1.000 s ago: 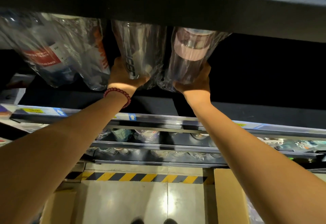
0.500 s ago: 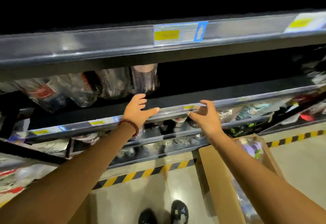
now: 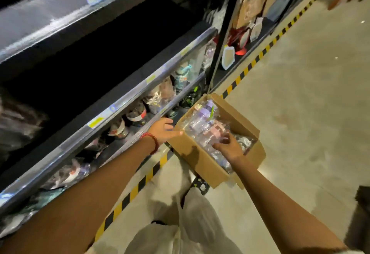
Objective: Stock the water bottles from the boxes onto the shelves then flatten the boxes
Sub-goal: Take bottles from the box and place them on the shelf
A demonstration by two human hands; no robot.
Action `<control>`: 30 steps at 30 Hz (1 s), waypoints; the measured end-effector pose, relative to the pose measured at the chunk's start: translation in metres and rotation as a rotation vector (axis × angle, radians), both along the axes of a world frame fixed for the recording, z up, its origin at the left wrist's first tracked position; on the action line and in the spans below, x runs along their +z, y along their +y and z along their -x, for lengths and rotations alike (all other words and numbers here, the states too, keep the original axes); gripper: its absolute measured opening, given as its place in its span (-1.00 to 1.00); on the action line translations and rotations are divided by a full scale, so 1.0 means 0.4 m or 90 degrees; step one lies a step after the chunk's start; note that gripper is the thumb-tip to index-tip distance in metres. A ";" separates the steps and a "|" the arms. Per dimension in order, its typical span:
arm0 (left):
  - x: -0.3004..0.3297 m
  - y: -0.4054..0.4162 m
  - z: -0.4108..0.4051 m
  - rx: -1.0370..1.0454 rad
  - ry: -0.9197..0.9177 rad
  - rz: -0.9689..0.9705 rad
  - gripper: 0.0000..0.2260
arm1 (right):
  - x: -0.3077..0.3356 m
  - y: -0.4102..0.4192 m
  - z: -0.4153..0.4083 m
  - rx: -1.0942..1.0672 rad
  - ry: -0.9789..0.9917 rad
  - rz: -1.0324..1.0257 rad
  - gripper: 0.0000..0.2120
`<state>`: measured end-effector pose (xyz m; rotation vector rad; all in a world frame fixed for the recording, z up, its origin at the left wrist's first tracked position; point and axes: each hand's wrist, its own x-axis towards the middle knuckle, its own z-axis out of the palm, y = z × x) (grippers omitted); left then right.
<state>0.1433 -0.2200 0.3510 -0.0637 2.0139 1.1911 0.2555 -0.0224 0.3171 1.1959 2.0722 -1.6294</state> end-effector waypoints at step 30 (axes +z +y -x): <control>-0.950 0.462 0.381 -0.140 0.029 0.256 -0.32 | -0.921 0.306 0.263 -0.128 -0.175 0.129 -0.49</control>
